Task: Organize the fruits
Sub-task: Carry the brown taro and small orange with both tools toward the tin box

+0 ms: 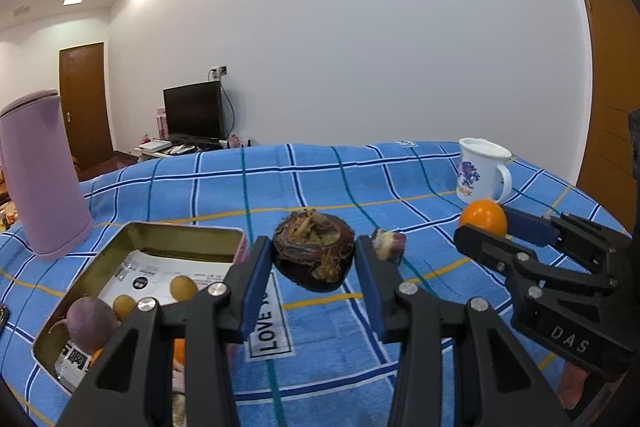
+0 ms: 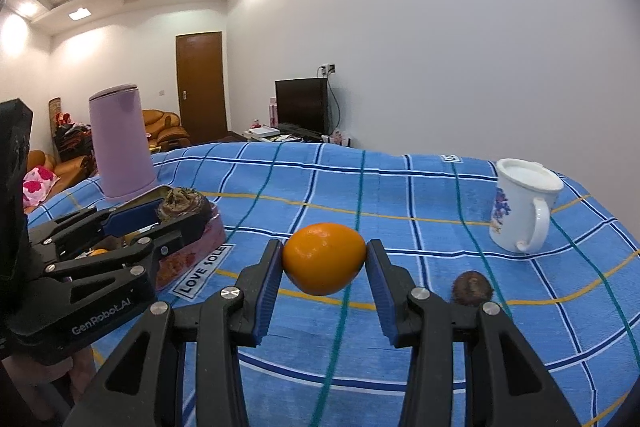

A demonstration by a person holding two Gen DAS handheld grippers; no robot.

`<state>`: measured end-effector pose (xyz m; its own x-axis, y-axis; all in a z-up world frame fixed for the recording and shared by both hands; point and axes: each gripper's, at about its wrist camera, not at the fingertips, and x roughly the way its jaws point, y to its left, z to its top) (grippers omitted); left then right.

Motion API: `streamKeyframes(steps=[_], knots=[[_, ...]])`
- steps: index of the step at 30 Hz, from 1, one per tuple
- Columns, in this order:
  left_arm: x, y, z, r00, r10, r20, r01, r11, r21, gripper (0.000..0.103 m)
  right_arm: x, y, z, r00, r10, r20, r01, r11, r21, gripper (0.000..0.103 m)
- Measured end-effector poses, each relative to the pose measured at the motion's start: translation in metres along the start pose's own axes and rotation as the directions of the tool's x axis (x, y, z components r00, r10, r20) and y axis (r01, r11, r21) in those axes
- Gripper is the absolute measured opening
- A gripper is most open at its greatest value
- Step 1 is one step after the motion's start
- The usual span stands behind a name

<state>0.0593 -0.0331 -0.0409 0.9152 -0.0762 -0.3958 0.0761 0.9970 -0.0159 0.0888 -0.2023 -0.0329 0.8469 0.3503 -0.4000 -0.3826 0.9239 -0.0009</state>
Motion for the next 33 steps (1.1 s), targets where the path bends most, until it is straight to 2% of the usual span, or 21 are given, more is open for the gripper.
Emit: streamKeyframes(steps=[33], knots=[[-0.017,0.055,-0.008,0.994,0.107,-0.003,-0.107,0.994,-0.034,0.044,0.021,0.062,0.004,0.994,0.107,-0.024,-0.108,0.992,-0.071,0.044]])
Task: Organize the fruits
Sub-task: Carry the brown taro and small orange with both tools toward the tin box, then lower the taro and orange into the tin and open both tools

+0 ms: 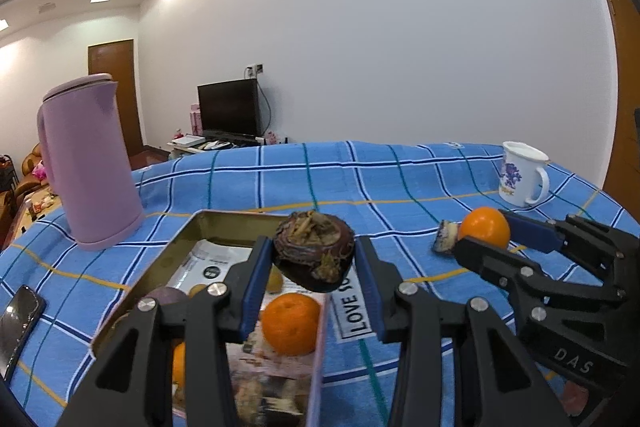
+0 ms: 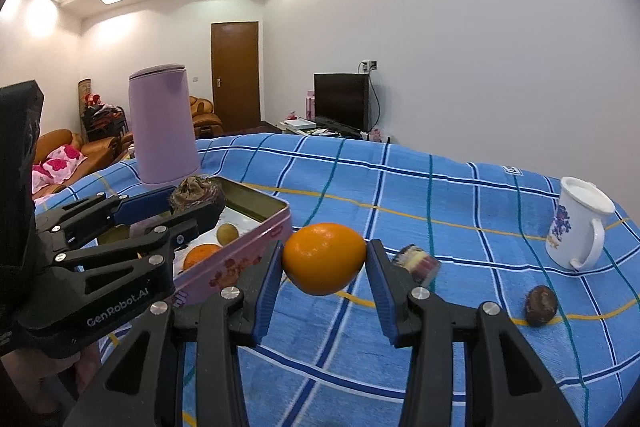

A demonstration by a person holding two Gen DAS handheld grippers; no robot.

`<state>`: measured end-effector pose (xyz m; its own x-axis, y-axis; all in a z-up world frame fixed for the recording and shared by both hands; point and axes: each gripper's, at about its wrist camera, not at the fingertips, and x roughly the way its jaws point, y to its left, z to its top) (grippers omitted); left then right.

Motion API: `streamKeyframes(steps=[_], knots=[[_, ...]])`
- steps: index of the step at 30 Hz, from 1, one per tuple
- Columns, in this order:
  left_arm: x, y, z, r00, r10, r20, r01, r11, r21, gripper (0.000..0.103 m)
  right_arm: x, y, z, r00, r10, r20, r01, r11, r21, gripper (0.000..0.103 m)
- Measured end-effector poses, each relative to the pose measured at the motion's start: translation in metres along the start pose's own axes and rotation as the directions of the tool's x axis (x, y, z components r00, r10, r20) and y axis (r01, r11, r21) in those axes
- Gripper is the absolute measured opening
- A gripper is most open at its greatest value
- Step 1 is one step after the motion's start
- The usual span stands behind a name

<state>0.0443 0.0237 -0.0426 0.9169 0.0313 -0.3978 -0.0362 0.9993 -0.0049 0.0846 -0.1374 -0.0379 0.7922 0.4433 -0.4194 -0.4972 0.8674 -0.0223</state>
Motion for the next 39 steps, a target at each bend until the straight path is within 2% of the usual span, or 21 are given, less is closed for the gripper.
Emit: streamKeyframes(steps=[17,25,39], knots=[[0.001,0.035,-0.002,0.998,0.067,-0.018,-0.068,0.997,-0.025,0.044,0.021,0.031,0.009,0.998,0.055,-0.027,-0.056,0.997,-0.043,0.044],[0.008,0.057,-0.004,0.992,0.108,-0.071,-0.112,0.992,-0.054,0.044,0.032,0.05,0.016,0.994,0.096,-0.046,-0.099,0.993,-0.071,0.044],[0.024,0.079,-0.007,0.982,0.083,-0.172,-0.098,0.992,-0.08,0.044,0.065,0.073,0.018,0.978,0.168,-0.123,-0.18,0.98,-0.09,0.044]])
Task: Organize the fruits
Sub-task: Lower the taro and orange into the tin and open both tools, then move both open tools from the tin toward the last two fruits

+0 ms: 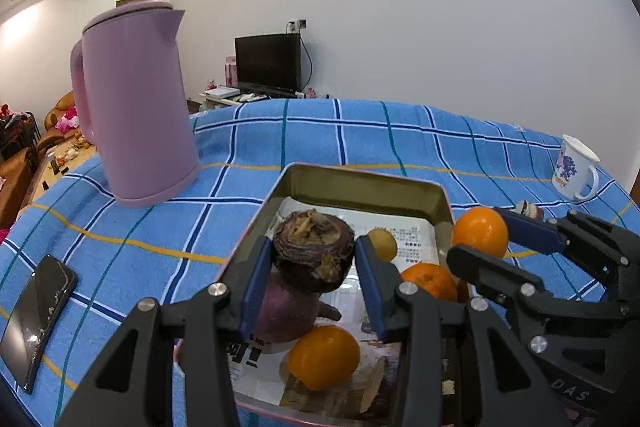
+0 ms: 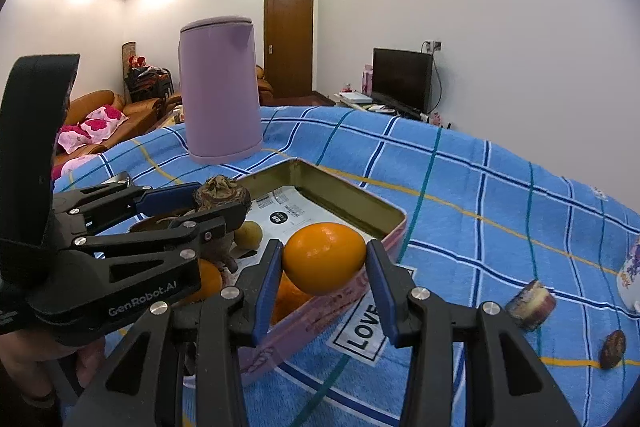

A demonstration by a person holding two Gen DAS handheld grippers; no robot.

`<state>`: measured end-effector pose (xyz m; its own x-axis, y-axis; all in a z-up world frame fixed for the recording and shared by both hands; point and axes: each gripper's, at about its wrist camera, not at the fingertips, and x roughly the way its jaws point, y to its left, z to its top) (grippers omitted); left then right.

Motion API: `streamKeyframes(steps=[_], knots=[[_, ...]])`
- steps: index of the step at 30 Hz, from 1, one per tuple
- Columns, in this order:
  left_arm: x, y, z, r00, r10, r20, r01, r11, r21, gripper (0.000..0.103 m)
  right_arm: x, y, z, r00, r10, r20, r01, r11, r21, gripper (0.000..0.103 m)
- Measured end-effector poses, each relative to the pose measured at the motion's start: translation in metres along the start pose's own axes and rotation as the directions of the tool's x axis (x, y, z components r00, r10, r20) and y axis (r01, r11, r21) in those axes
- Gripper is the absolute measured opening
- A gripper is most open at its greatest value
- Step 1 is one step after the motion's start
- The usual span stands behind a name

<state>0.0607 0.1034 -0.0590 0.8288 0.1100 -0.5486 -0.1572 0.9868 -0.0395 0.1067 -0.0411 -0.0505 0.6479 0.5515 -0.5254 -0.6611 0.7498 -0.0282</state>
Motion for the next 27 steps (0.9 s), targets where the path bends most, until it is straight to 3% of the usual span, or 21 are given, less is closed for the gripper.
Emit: streamKeyframes(steps=[8,12,18,23,25,27], knots=[[0.004,0.003,0.002,1.0,0.014,-0.014,-0.015,1.0,-0.014,0.047,0.013,0.005,0.002,0.999,0.037,-0.039,-0.038,0.999,-0.012,0.045],[0.003,0.008,0.001,1.0,0.021,-0.011,-0.021,0.999,-0.043,0.055,0.015,0.005,0.003,0.998,0.044,-0.044,-0.044,0.999,-0.008,0.046],[-0.005,0.015,-0.002,0.998,0.057,0.022,-0.055,0.995,-0.079,0.076,0.009,-0.002,0.003,0.999,0.034,-0.018,-0.033,0.999,0.023,0.062],[-0.016,0.01,0.003,0.998,0.046,0.042,-0.043,0.997,-0.071,0.082,-0.004,-0.005,0.001,1.0,0.0,-0.024,0.0,1.0,0.017,0.063],[-0.024,0.002,0.007,0.997,0.042,0.064,-0.039,0.997,-0.059,0.092,-0.012,-0.012,0.001,0.999,-0.024,-0.025,0.024,0.999,0.022,0.063],[-0.031,-0.011,0.012,0.996,0.03,0.085,-0.026,0.999,-0.044,0.095,-0.023,-0.026,0.0,0.999,-0.042,-0.024,0.043,0.998,0.046,0.063]])
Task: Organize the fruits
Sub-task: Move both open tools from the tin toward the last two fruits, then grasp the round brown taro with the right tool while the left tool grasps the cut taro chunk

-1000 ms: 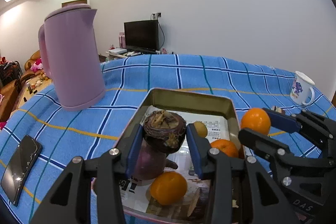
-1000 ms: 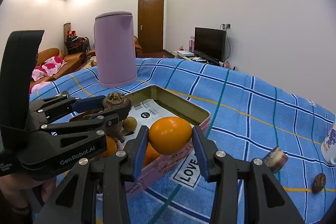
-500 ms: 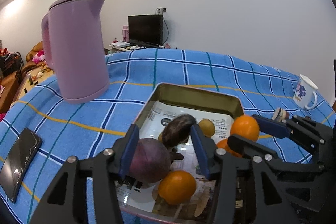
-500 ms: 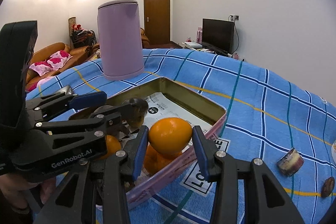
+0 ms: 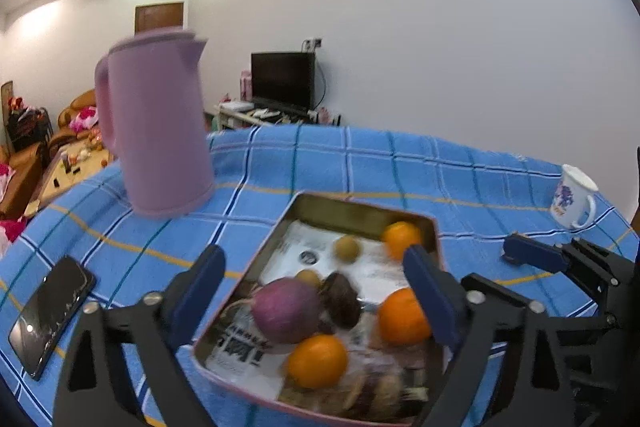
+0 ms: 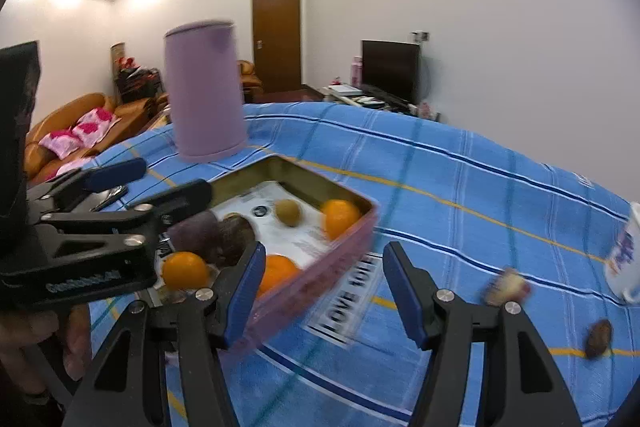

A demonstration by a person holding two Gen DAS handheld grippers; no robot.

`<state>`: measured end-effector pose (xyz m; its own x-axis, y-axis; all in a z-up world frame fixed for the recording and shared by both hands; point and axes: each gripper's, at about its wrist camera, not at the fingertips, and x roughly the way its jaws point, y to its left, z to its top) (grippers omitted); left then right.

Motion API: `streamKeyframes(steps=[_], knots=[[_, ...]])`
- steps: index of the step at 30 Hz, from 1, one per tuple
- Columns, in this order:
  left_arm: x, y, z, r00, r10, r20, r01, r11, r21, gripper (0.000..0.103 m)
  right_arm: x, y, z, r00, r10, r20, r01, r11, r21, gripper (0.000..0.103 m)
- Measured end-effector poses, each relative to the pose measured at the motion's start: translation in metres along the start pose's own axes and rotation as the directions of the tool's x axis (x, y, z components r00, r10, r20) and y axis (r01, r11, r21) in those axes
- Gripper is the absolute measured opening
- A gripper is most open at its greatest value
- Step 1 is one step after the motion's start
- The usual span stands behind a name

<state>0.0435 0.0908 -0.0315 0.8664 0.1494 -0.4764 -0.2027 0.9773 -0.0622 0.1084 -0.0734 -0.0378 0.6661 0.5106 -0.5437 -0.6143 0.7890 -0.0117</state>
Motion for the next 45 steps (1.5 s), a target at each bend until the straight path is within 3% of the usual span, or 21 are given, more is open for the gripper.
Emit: streamKeyframes(steps=[4,10,17,19,26,39,45], knots=[[0.0,-0.029,0.006,0.998,-0.055,-0.015,0.056,0.998,0.023,0.095,-0.025,-0.04,-0.005,0.996,-0.095,0.003,0.094,0.994,0.057,0.063],[0.014,-0.078,0.01,0.982,-0.163,-0.095,0.166,0.986,0.031,0.096,-0.058,-0.111,-0.024,0.967,-0.254,-0.014,0.253,0.955,0.152,0.063],[0.025,-0.143,0.01,0.976,-0.181,-0.118,0.196,0.971,0.134,0.096,-0.076,-0.181,-0.046,0.923,-0.372,-0.095,0.383,0.884,0.268,0.063],[0.028,-0.159,0.01,0.983,-0.152,-0.104,0.168,0.97,0.176,0.096,-0.078,-0.195,-0.052,0.915,-0.386,-0.119,0.404,0.867,0.291,0.063],[0.057,-0.192,0.011,0.973,-0.159,-0.165,0.192,0.96,0.206,0.096,-0.071,-0.223,-0.065,0.911,-0.376,-0.172,0.413,0.844,0.342,0.063],[0.094,-0.209,0.001,0.953,-0.193,-0.234,0.247,0.942,0.228,0.096,-0.036,-0.228,-0.065,0.909,-0.317,-0.271,0.392,0.871,0.295,0.062],[0.108,-0.213,-0.003,0.931,-0.228,-0.284,0.295,0.93,0.221,0.094,-0.026,-0.232,-0.067,0.906,-0.283,-0.315,0.378,0.876,0.3,0.048]])
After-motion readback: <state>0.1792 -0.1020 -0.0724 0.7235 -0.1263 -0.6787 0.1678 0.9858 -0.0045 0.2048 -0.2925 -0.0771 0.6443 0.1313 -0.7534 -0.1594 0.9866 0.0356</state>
